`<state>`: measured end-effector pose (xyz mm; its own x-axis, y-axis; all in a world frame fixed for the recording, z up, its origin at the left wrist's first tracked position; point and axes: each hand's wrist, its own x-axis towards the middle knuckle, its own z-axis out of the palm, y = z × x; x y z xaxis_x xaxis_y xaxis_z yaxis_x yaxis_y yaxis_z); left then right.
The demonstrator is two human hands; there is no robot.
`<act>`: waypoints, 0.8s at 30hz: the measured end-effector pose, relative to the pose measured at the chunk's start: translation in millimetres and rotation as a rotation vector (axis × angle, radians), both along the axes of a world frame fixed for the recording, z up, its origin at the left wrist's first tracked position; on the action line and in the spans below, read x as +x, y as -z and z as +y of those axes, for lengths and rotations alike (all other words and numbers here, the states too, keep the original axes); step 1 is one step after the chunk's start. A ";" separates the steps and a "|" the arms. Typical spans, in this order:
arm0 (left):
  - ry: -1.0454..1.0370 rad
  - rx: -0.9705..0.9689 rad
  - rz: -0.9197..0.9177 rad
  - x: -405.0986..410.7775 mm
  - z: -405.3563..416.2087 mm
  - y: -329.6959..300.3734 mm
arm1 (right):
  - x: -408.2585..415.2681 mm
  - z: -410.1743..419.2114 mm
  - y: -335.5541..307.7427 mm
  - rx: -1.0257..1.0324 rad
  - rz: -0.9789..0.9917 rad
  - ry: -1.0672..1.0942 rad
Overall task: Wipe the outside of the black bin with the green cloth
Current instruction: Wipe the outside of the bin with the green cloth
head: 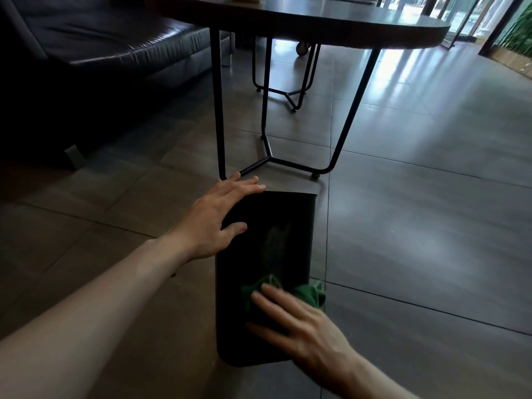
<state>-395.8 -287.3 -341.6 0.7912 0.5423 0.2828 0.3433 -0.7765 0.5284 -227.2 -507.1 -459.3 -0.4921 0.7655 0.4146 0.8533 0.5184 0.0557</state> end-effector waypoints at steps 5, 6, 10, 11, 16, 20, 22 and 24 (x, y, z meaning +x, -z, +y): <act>0.009 0.004 -0.012 4.5 -2.3 -1.8 | 4.9 -0.3 -12.1 0.024 -0.012 0.039; 0.012 0.005 -0.013 5.7 -2.6 -2.4 | 8.3 8.0 -23.1 0.036 0.059 0.090; 0.036 0.016 -0.015 10.0 -6.3 -3.6 | 19.3 49.2 -67.4 0.166 0.379 0.392; 0.037 0.016 -0.019 11.1 -7.0 -3.9 | 18.4 56.3 -73.7 0.176 0.439 0.463; 0.014 0.002 -0.011 8.6 -5.3 -5.0 | -5.1 40.4 -46.3 0.138 0.295 0.423; 0.006 -0.007 0.001 1.6 -5.1 -5.7 | -14.9 -6.7 0.3 0.033 -0.009 0.112; 0.012 -0.006 -0.011 2.4 -7.1 -5.7 | -10.3 -14.8 3.2 0.030 -0.036 0.083; 0.002 -0.007 -0.013 2.8 -8.7 -6.6 | -4.2 -6.9 -11.1 0.050 0.049 0.147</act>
